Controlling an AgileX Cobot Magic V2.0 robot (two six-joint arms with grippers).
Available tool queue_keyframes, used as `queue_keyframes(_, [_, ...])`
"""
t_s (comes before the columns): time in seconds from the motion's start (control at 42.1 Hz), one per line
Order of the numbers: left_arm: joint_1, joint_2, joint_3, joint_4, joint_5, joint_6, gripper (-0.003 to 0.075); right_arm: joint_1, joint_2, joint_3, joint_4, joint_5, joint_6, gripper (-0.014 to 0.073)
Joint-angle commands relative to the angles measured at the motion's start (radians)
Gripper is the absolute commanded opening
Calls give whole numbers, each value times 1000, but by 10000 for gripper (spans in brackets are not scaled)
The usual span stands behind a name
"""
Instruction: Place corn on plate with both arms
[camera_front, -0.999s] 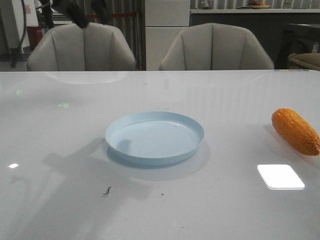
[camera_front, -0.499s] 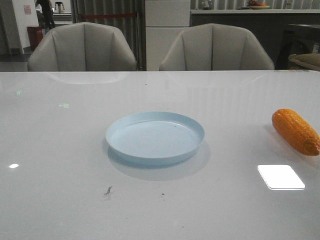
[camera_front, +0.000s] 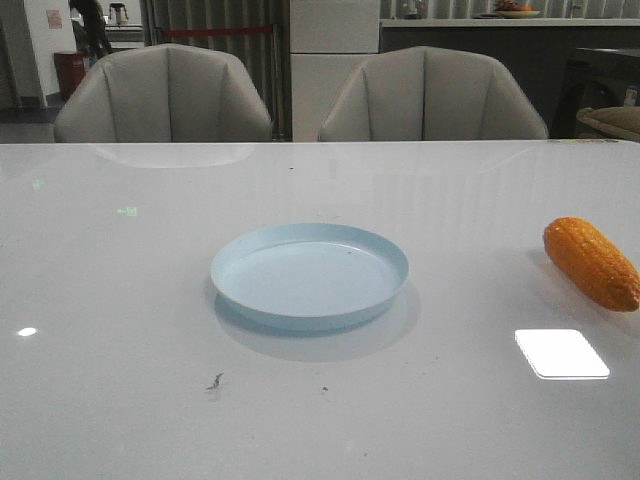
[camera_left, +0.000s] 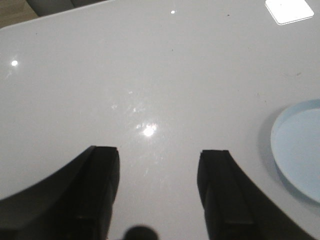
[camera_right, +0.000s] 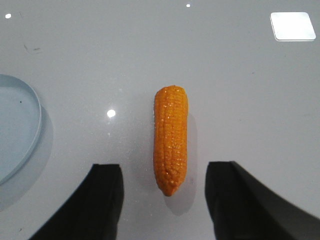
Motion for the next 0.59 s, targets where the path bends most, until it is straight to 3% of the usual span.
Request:
queue_keyframes(0.0, [0, -137, 150, 19, -203, -20, 417, -1, -13, -34, 6, -19, -3, 479])
queue_keyframes(0.238, [0, -308, 378, 19, -239, -116, 417, -1, 2, -81, 4, 28, -3, 479])
queue_keyframes(0.571, [0, -324, 418, 19, -239, -121, 417, -1, 296, -464, -131, 304, -3, 480])
